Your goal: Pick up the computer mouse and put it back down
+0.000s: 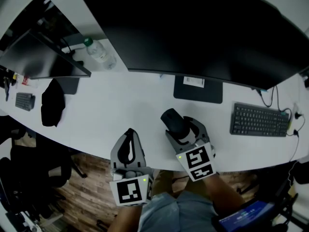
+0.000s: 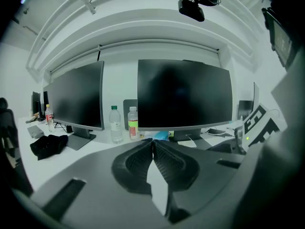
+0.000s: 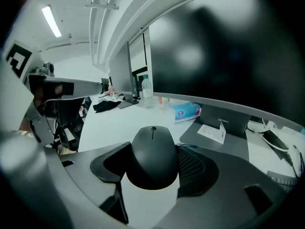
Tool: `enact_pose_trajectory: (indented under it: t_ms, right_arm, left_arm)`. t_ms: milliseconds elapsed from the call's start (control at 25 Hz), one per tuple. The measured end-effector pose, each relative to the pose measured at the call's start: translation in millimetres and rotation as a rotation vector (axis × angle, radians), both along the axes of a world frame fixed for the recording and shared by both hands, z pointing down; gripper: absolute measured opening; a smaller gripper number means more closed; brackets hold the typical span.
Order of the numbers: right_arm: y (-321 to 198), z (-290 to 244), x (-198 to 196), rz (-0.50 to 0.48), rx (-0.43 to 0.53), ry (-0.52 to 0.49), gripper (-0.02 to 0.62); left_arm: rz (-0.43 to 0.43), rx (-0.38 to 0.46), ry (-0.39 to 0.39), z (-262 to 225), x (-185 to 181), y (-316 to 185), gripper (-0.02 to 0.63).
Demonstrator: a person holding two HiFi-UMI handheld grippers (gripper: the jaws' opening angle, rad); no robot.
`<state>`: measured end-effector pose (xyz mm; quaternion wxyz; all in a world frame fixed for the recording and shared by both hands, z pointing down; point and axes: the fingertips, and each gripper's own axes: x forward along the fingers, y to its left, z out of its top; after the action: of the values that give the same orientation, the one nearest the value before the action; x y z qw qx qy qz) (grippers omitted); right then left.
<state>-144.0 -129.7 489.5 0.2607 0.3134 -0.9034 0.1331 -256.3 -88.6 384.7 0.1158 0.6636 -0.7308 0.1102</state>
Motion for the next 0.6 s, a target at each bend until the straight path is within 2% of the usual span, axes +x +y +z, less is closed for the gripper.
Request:
enact_pose_trajectory:
  t_ms: [600]
  right_arm:
    - [4.8,49.2,-0.1,0.017,-0.079,0.048,0.302]
  left_arm:
    - [0.012,-0.042,0.016,34.8,-10.3,-4.3,0.008]
